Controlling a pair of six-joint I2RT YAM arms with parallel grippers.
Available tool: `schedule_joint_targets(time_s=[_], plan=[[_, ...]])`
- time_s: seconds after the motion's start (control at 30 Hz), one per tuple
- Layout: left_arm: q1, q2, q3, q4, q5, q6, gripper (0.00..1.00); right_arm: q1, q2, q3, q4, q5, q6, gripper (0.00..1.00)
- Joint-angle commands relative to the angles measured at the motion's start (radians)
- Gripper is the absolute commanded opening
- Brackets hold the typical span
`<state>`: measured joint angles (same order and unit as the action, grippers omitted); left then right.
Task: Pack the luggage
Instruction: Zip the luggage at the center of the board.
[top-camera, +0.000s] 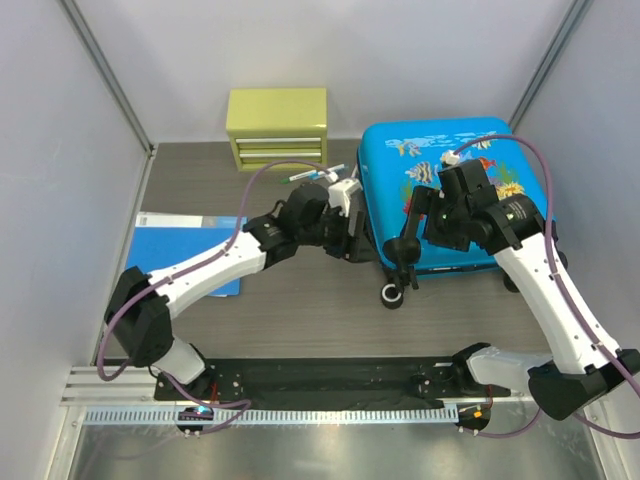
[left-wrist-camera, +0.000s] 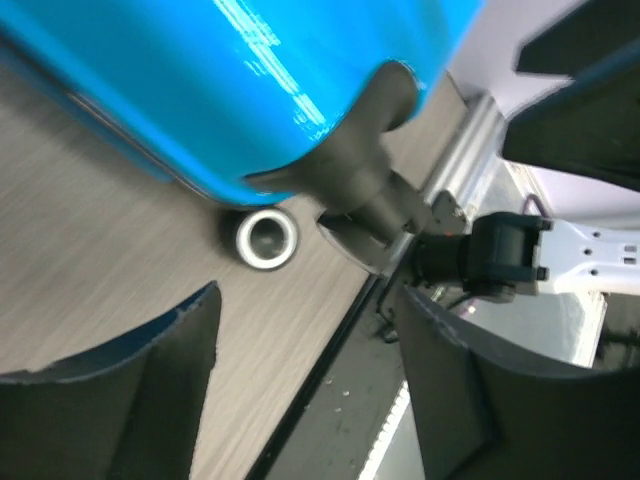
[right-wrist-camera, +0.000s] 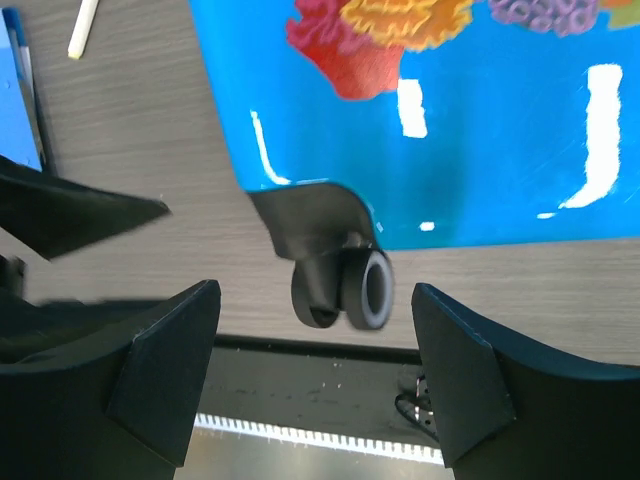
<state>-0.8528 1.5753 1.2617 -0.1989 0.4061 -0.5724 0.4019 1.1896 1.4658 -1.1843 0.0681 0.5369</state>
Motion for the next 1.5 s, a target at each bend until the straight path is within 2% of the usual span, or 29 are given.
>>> schedule_joint_targets(time_s=[0.0,0.1,0.17,0.3,0.53,0.67,0.93,1.1,1.2,1.3,1.33,1.4,1.43,1.47], plan=[[0.06,-0.141,-0.06,-0.046,-0.059,0.031,0.72,0.052,-0.051,-0.004,-0.034,0.019,0.054,0.83],[0.104,-0.201,-0.137,-0.06,-0.072,0.039,0.74,0.11,-0.056,-0.054,-0.032,0.021,0.077,0.82],[0.142,-0.224,-0.194,-0.059,-0.072,0.037,0.75,0.184,-0.061,-0.103,-0.021,0.064,0.106,0.82],[0.181,-0.294,-0.265,-0.063,-0.105,0.04,0.77,0.247,-0.071,-0.166,0.017,0.127,0.162,0.82],[0.193,-0.359,-0.343,-0.073,-0.139,0.031,0.79,0.31,-0.058,-0.223,0.011,0.257,0.19,0.82],[0.192,-0.376,-0.375,-0.062,-0.13,0.017,0.79,0.334,-0.073,-0.295,0.113,0.243,0.199,0.82],[0.193,-0.416,-0.41,-0.068,-0.173,0.005,0.8,0.37,-0.033,-0.349,0.143,0.283,0.201,0.82],[0.192,-0.422,-0.424,-0.063,-0.171,-0.006,0.8,0.37,0.016,-0.351,0.155,0.295,0.167,0.78],[0.192,-0.423,-0.43,-0.056,-0.17,-0.01,0.81,0.37,0.041,-0.355,0.178,0.303,0.152,0.74],[0.193,-0.423,-0.435,-0.053,-0.173,-0.011,0.81,0.37,0.071,-0.338,0.169,0.308,0.156,0.6],[0.193,-0.423,-0.438,-0.048,-0.173,-0.009,0.81,0.37,0.076,-0.331,0.158,0.311,0.159,0.51],[0.192,-0.423,-0.449,-0.042,-0.173,-0.007,0.8,0.37,0.091,-0.302,0.127,0.308,0.159,0.4],[0.19,-0.425,-0.452,-0.034,-0.174,-0.003,0.79,0.37,0.096,-0.283,0.114,0.306,0.161,0.27],[0.19,-0.423,-0.458,-0.028,-0.177,-0.001,0.78,0.371,0.1,-0.263,0.086,0.306,0.158,0.22]])
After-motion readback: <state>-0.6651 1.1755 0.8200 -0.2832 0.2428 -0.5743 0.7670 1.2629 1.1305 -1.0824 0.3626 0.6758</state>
